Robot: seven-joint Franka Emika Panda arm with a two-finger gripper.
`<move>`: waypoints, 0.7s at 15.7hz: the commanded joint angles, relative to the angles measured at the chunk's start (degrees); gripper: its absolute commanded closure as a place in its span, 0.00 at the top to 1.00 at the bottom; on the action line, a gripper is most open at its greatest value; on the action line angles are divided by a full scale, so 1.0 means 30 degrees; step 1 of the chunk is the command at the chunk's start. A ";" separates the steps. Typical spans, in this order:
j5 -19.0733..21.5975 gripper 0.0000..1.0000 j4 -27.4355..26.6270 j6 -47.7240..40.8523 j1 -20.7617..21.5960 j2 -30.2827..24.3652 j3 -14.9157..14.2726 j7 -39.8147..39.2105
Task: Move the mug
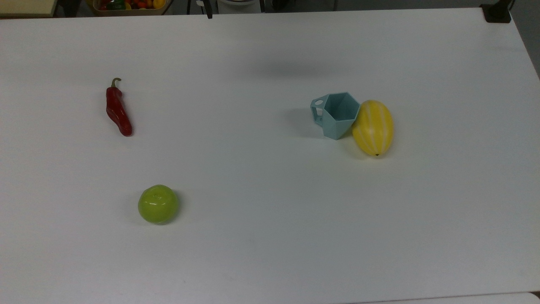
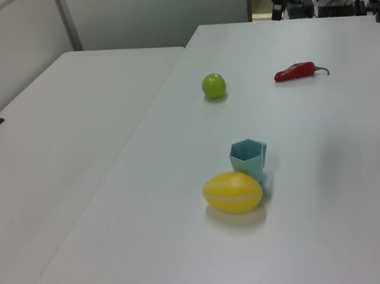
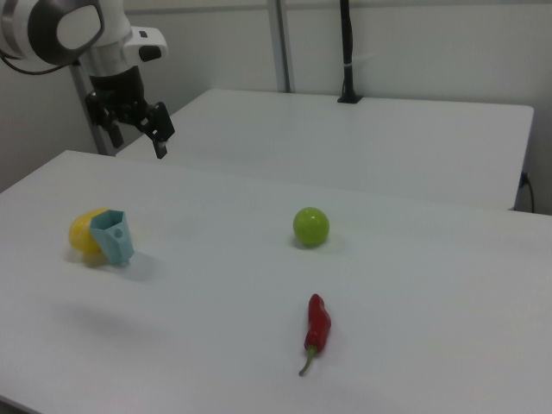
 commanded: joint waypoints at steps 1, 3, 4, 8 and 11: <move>0.0096 1.00 -0.0274 -0.0118 0.0042 -0.0107 0.0082 -0.1347; 0.0154 1.00 -0.0450 -0.0438 0.0042 -0.0224 0.0082 -0.3104; 0.0154 1.00 -0.0451 -0.0934 0.0042 -0.0224 0.0140 -0.3837; 0.0037 1.00 -0.0713 -0.1818 -0.0075 -0.0195 0.0756 -0.8139; 0.0037 1.00 -0.1123 -0.1585 -0.0075 -0.0078 0.1077 -0.9615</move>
